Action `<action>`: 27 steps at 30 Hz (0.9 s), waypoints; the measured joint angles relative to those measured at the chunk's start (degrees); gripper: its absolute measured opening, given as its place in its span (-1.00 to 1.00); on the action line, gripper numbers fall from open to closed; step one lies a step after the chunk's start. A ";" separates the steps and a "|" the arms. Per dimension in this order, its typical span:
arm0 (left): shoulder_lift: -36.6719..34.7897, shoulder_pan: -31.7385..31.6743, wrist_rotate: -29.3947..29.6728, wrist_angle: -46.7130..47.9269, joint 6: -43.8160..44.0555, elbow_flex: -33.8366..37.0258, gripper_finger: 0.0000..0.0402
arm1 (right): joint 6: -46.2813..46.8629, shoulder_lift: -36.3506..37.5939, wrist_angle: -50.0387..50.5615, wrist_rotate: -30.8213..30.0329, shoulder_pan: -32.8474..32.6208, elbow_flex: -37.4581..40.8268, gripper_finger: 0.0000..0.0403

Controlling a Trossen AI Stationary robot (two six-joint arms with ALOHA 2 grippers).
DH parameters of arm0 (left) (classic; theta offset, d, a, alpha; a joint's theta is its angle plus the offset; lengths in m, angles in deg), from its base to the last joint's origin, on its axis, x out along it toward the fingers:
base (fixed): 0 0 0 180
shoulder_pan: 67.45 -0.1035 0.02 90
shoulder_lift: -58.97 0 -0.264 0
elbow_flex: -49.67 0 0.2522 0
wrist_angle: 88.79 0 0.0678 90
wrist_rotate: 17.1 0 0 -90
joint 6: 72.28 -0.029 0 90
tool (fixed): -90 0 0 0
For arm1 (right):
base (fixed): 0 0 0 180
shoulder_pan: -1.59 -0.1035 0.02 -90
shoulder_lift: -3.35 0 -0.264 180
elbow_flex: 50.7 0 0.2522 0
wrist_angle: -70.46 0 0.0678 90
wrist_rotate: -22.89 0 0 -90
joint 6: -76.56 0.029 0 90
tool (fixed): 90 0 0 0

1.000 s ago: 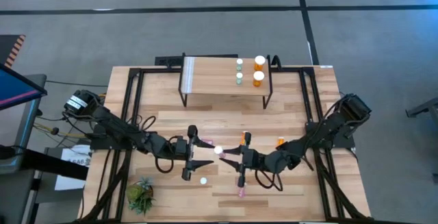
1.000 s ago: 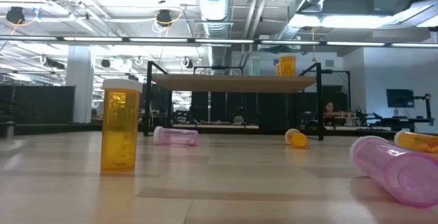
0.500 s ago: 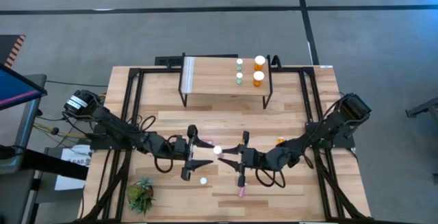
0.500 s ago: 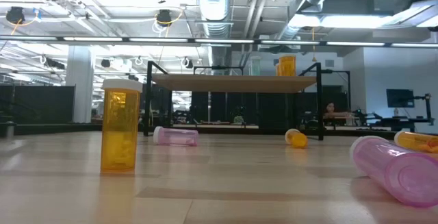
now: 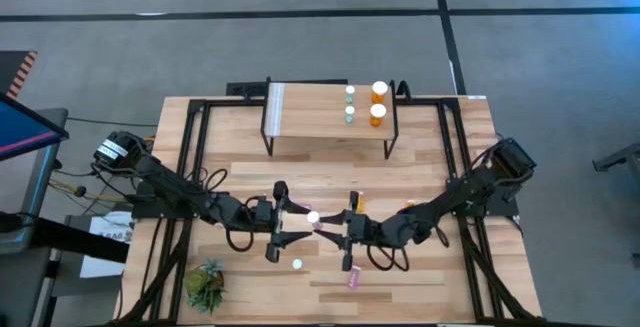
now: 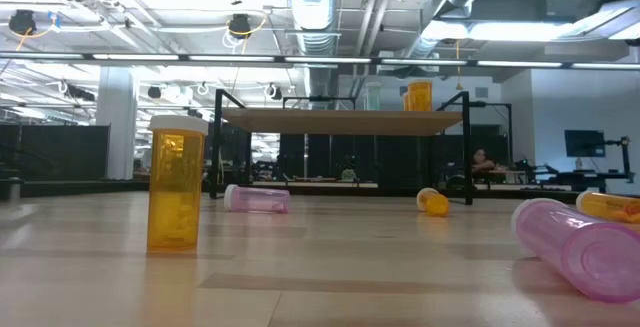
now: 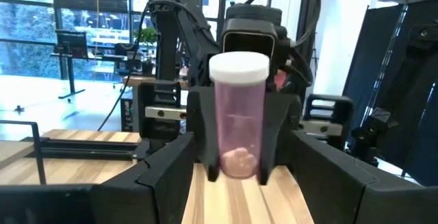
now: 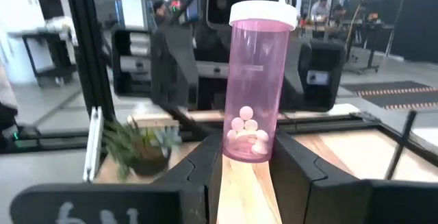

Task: Pick and place medicine bottles onto shelf by color
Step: Put the bottom right pink pill bottle on the shelf

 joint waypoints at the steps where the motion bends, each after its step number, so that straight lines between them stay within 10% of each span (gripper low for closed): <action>1: 0.01 0.00 -0.01 0.00 0.00 0.00 0.12 | -0.12 -0.79 -0.93 0.00 -0.01 -0.35 -0.41; 27: 0.00 0.02 0.48 0.48 0.44 -0.02 0.12 | -1.27 -1.49 -2.08 -0.02 0.41 -1.17 -0.41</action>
